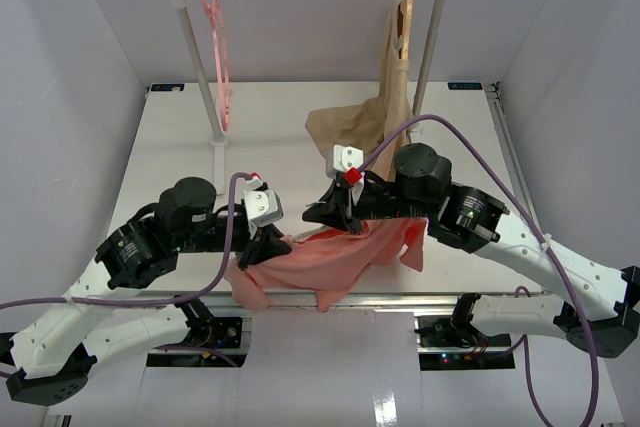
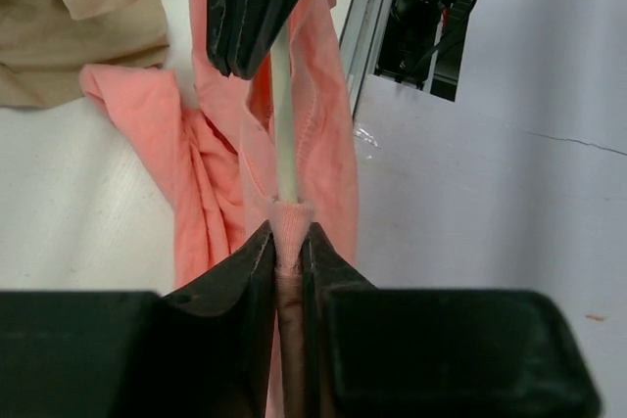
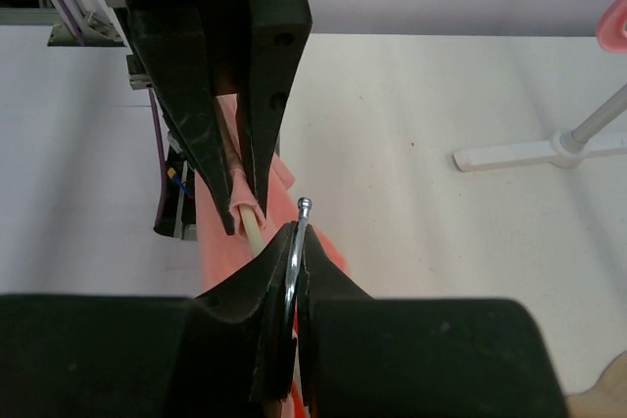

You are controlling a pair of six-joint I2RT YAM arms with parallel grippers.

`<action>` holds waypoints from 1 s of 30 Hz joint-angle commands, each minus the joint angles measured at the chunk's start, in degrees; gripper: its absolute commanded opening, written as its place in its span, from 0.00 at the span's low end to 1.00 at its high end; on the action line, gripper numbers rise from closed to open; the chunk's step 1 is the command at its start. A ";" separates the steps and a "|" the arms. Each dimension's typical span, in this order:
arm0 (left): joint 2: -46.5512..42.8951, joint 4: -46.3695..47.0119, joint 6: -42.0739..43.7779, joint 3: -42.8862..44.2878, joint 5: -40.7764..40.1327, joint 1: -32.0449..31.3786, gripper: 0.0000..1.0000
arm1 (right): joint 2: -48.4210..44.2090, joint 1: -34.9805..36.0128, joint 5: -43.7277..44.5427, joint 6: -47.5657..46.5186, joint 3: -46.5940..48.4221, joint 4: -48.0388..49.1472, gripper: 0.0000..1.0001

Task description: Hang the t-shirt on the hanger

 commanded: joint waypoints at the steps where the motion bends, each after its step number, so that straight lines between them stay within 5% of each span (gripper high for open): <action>1: -2.01 -0.23 -1.02 8.31 -4.85 -0.33 0.42 | -2.42 -0.33 1.11 -0.16 4.45 0.26 0.08; 9: -11.35 -3.42 -1.29 11.70 -19.47 -0.33 0.50 | -5.88 -0.40 6.94 0.68 10.59 -6.94 0.08; 26: -16.70 -0.59 -0.86 0.09 -17.31 -0.42 0.51 | -5.36 -0.40 11.25 4.10 17.35 -9.67 0.08; 28: -16.17 0.07 -0.85 -1.03 -16.51 -0.35 0.48 | -5.36 -0.33 11.64 4.10 17.35 -9.60 0.08; 30: -15.61 0.51 -0.85 -2.01 -15.56 -0.33 0.35 | -5.36 -0.31 11.85 4.10 17.43 -9.66 0.08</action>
